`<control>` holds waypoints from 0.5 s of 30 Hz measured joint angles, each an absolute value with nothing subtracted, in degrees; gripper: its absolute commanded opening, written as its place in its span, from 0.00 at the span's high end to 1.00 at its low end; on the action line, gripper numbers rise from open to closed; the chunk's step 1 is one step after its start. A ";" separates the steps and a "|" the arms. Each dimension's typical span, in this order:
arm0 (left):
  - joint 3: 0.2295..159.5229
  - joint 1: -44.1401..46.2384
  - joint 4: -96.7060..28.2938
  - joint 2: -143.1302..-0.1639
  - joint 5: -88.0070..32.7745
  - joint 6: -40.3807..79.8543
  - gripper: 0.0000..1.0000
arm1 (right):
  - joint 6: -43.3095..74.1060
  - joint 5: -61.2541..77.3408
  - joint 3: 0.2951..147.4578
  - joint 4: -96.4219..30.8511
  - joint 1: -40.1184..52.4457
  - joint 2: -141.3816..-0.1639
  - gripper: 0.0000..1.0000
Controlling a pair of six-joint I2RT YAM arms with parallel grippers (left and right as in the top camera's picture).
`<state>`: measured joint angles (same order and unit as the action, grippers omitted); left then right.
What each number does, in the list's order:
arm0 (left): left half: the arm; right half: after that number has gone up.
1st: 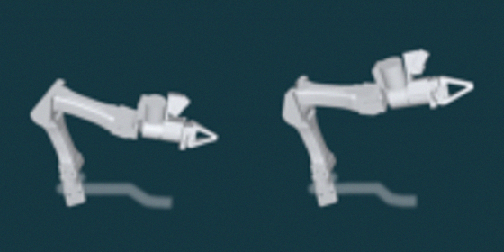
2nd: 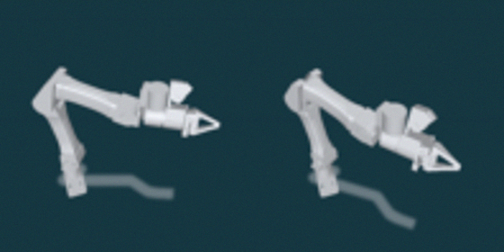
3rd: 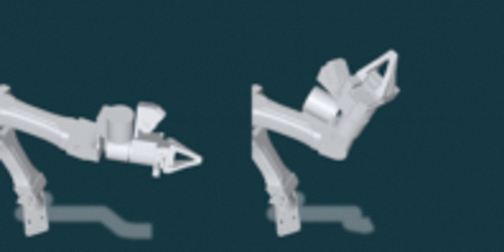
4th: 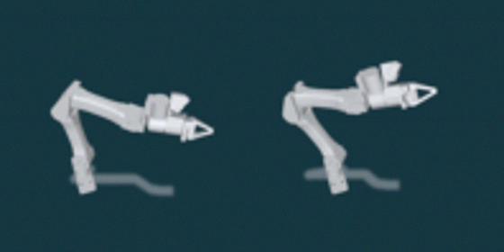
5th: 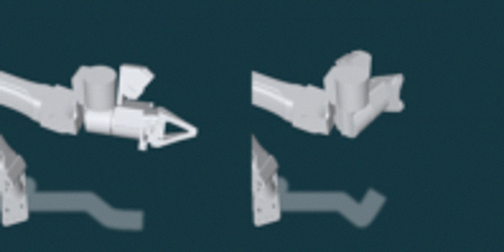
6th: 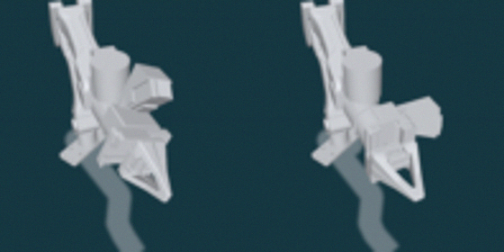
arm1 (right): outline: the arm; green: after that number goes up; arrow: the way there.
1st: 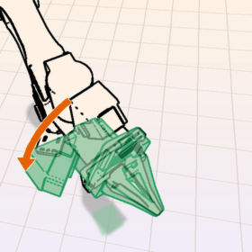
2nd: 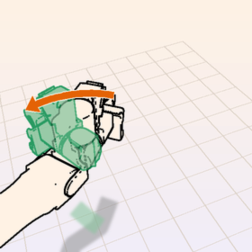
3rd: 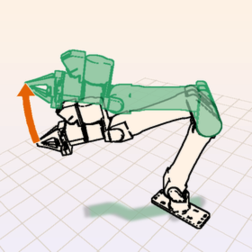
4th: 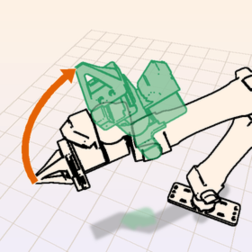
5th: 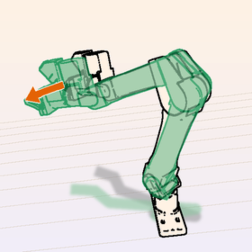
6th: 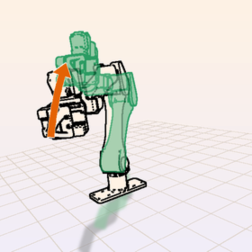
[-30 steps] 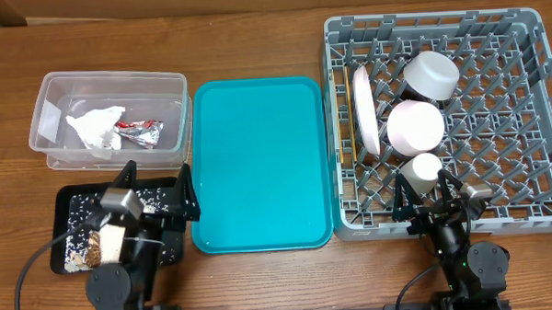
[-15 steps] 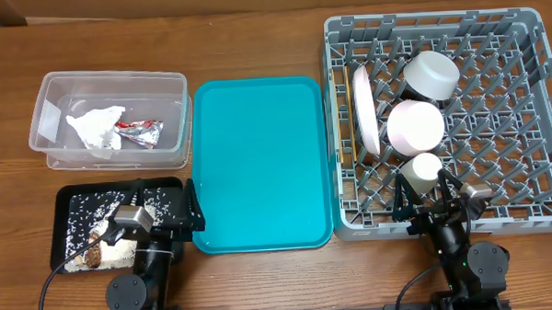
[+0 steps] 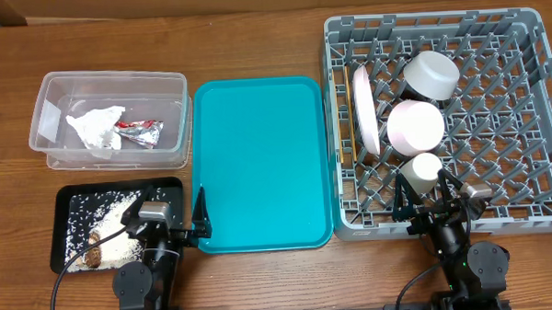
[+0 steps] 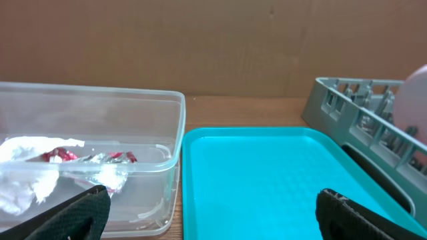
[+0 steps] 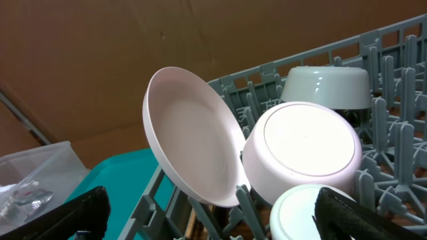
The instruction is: Sort waste into correct bins and load items into the dishwasher
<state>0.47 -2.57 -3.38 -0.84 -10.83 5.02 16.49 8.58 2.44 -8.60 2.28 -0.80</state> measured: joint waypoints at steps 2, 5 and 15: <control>0.47 -2.46 -3.38 -0.84 -10.76 3.84 0.00 | 16.51 8.54 2.44 -8.58 2.28 -0.80 0.00; 0.47 -2.22 -3.70 -0.84 -8.14 4.54 0.00 | 16.51 8.56 2.44 -8.56 2.28 -0.80 0.00; 0.47 -2.22 -4.19 -0.84 2.31 9.08 0.00 | 16.51 8.56 2.44 -8.58 2.31 -0.80 0.00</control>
